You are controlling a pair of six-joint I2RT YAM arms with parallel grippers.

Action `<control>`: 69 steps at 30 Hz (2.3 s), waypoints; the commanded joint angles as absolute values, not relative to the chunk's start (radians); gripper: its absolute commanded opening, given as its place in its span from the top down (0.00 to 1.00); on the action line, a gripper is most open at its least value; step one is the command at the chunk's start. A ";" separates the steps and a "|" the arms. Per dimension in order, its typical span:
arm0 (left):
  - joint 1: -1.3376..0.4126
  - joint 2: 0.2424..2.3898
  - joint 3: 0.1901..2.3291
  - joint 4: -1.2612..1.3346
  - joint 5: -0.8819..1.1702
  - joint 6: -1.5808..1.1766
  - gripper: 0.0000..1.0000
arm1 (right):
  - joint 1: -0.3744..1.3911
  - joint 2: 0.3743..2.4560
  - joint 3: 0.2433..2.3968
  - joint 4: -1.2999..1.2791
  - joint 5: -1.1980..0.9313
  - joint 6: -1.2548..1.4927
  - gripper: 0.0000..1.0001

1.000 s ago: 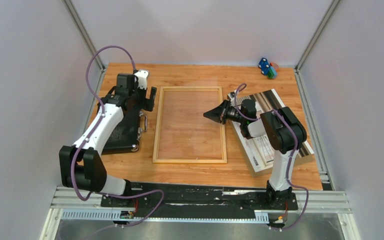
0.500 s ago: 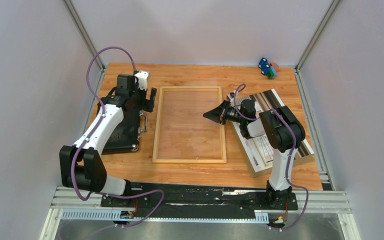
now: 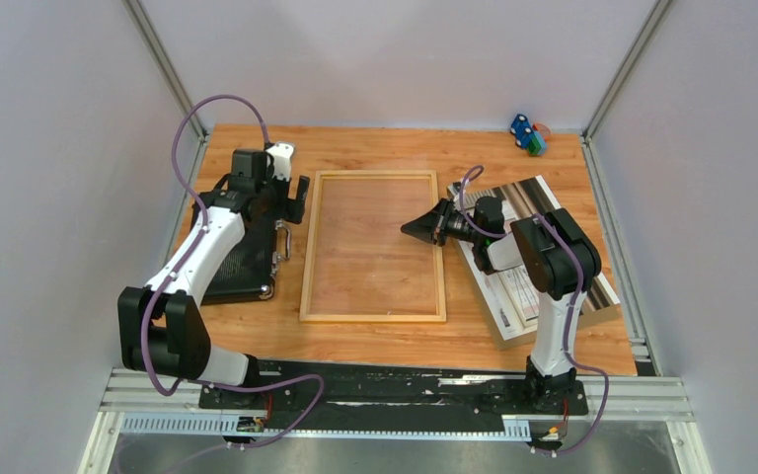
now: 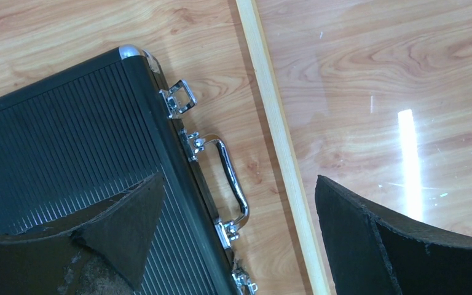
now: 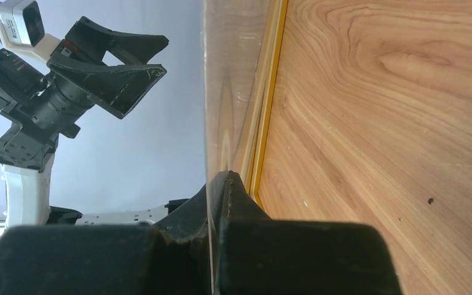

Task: Put the photo into the frame
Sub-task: Place the photo frame item in the photo frame.

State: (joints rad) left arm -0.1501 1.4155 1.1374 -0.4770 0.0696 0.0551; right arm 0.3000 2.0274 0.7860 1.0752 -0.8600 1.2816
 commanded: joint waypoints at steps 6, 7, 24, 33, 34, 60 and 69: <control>-0.146 1.382 1.132 -0.443 0.074 0.068 0.00 | 0.295 2.035 0.810 1.156 -0.882 1.224 1.00; -0.146 1.381 1.131 -0.444 0.074 0.067 0.00 | 0.295 2.034 0.810 1.159 -0.882 1.223 1.00; -0.146 1.379 1.130 -0.443 0.071 0.070 0.00 | 0.287 2.035 0.816 1.170 -0.901 1.168 1.00; -0.146 1.380 1.128 -0.442 0.074 0.070 0.00 | 0.287 2.034 0.841 1.140 -0.905 1.122 1.00; -0.146 1.380 1.128 -0.441 0.075 0.069 0.00 | 0.287 2.034 0.844 1.133 -0.906 1.117 1.00; -0.146 1.385 1.125 -0.441 0.083 0.069 0.00 | 0.287 2.040 0.879 1.089 -0.915 1.016 1.00; -0.146 1.388 1.122 -0.439 0.084 0.069 0.00 | 0.287 2.059 0.879 1.077 -0.904 1.063 1.00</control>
